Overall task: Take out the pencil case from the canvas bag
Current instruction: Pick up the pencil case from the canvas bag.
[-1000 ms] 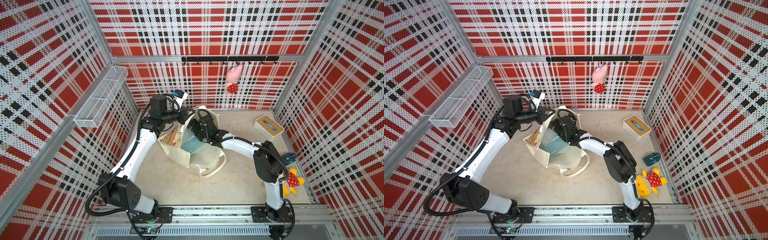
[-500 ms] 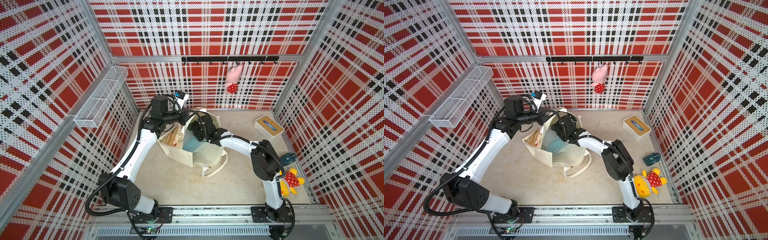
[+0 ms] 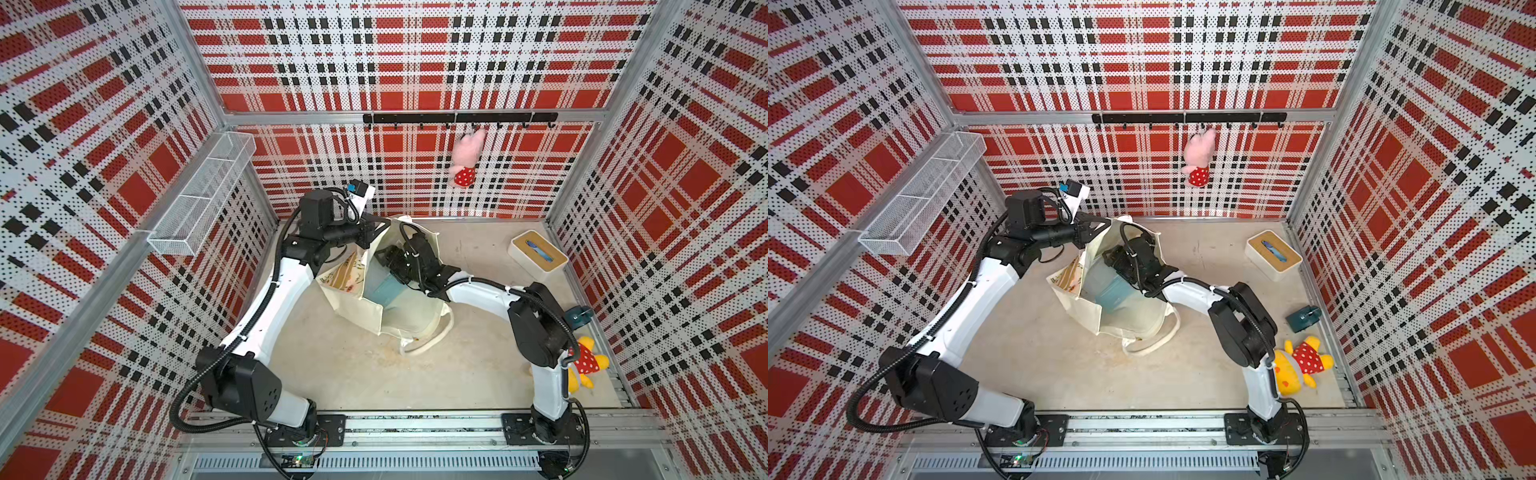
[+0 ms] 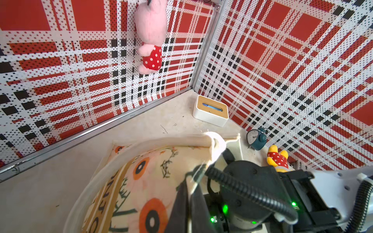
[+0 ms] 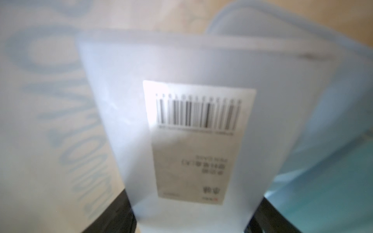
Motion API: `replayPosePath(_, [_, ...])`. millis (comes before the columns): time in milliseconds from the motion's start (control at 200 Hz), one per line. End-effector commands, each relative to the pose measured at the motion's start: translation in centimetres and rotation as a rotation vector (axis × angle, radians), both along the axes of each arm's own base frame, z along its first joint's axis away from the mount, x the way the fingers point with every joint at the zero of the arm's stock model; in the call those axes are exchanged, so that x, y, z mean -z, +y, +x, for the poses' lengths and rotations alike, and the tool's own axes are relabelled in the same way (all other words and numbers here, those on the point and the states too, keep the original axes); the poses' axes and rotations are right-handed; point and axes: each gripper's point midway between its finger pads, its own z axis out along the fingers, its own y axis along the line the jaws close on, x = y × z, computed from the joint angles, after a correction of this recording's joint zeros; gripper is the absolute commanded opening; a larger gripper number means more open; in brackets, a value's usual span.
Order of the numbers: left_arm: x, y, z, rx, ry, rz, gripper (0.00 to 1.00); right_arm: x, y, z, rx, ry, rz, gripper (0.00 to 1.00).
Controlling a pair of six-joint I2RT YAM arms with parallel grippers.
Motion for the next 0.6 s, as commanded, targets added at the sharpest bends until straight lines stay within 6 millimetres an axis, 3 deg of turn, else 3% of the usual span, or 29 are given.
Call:
replayPosePath(0, [-7.1,0.9,-2.1,0.026,-0.22,-0.09,0.0,-8.4,-0.7,-0.2,-0.023,-0.297,0.06,0.68])
replayPosePath(596, [-7.3,2.2,-0.7,-0.058,-0.209,-0.11,0.0,-15.3,-1.7,-6.1,-0.168,-0.711,-0.099,0.72])
